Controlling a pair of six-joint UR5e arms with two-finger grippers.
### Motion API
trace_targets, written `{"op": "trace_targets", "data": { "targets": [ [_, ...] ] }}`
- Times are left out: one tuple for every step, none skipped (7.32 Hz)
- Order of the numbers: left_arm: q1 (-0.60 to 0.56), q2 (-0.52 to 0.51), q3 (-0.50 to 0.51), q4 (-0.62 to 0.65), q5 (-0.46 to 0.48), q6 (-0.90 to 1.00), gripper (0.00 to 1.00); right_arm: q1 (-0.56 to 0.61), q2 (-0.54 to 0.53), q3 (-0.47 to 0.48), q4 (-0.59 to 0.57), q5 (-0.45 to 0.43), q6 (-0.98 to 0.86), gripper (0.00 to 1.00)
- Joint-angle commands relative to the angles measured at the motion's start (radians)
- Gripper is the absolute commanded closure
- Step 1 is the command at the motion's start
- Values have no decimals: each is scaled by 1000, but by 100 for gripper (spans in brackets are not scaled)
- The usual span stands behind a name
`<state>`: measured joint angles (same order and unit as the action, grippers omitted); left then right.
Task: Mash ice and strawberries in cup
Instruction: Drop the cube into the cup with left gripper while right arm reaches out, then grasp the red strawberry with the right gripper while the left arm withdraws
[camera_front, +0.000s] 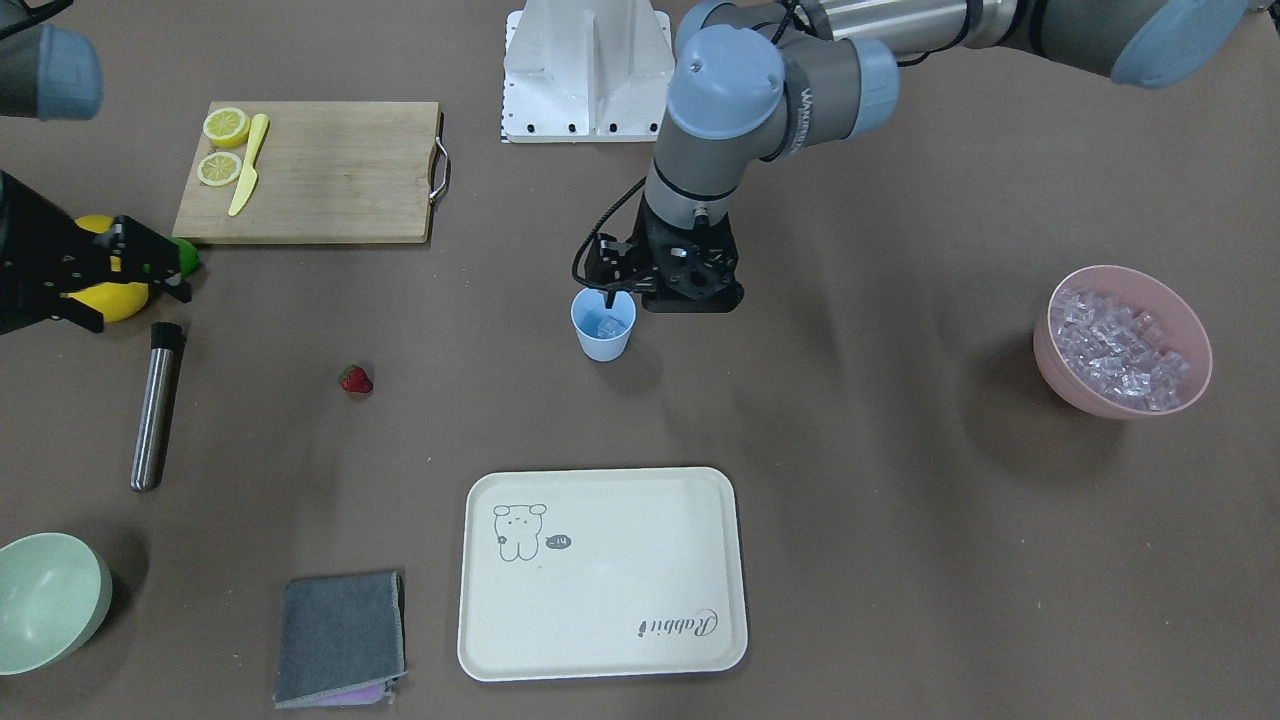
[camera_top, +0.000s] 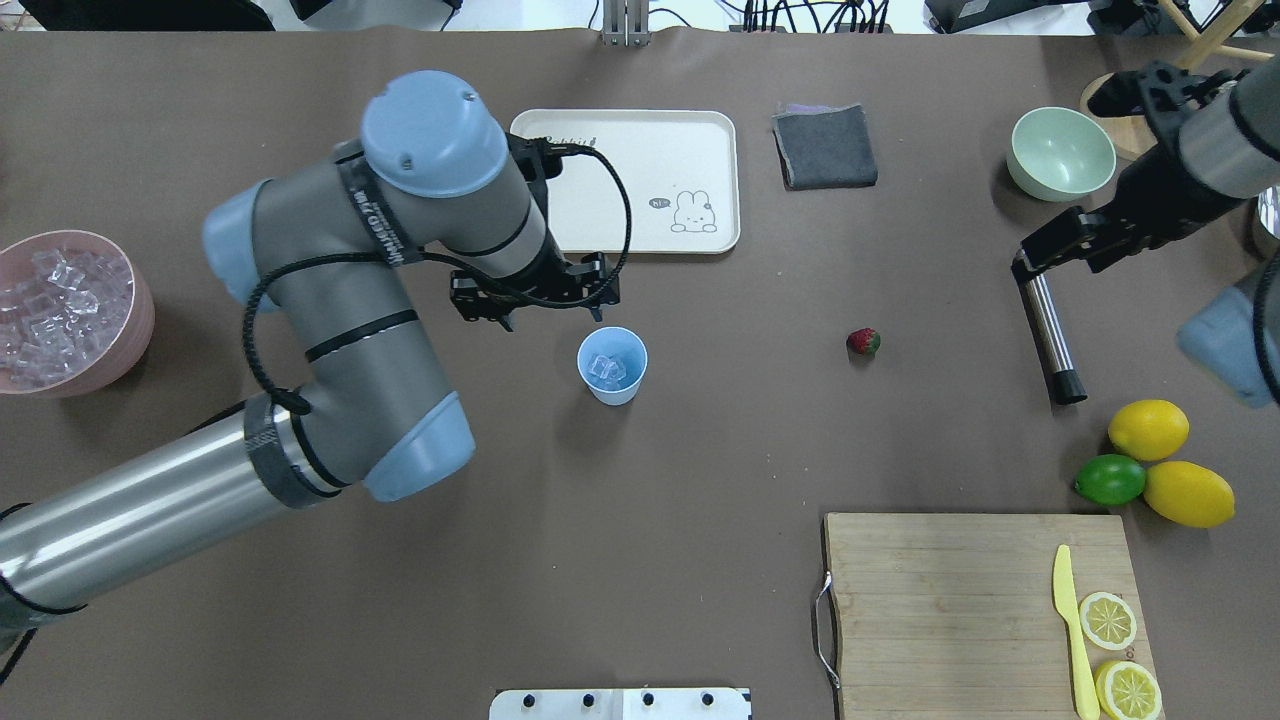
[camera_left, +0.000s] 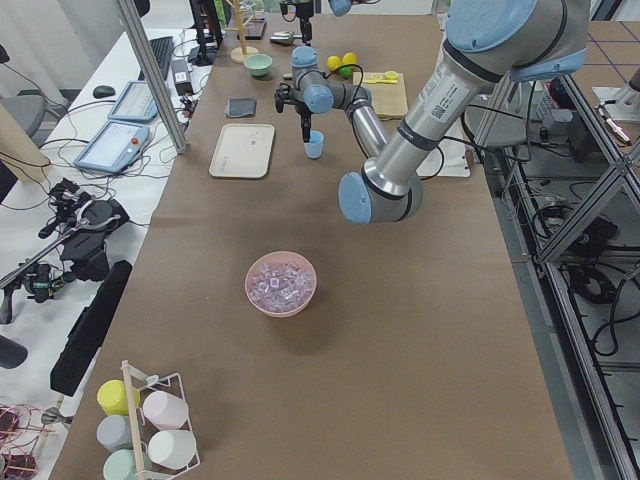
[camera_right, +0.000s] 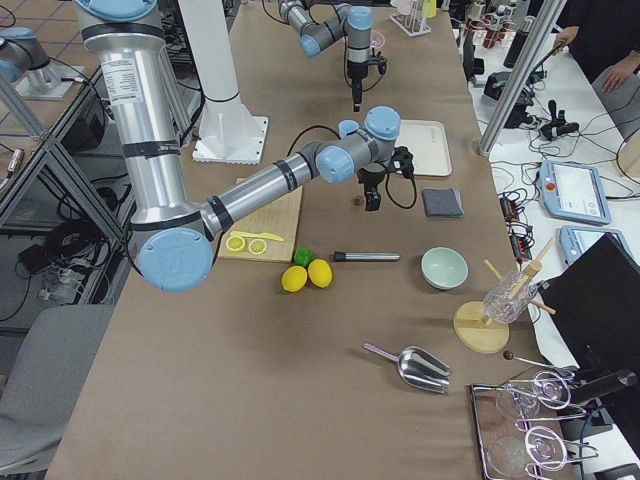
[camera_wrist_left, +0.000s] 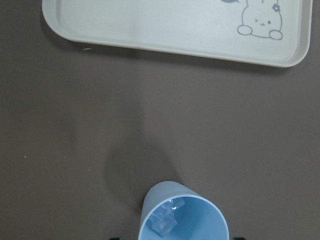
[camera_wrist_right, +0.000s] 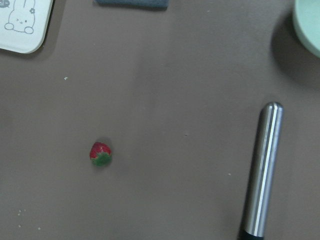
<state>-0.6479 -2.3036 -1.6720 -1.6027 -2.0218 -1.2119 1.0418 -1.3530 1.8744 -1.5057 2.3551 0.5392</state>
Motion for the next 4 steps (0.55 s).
{"op": "trace_targets", "data": {
  "targets": [
    [-70, 131, -81, 3, -18, 99, 2, -139, 83, -35, 1, -109, 119, 3],
    [-108, 168, -86, 3, -56, 141, 3, -176, 98, -70, 2, -146, 120, 4],
    [-134, 196, -86, 3, -90, 152, 3, -206, 139, -114, 2, -166, 145, 6],
    [-136, 220, -87, 1, -86, 160, 3, -224, 167, -167, 25, -181, 154, 7]
  ]
}}
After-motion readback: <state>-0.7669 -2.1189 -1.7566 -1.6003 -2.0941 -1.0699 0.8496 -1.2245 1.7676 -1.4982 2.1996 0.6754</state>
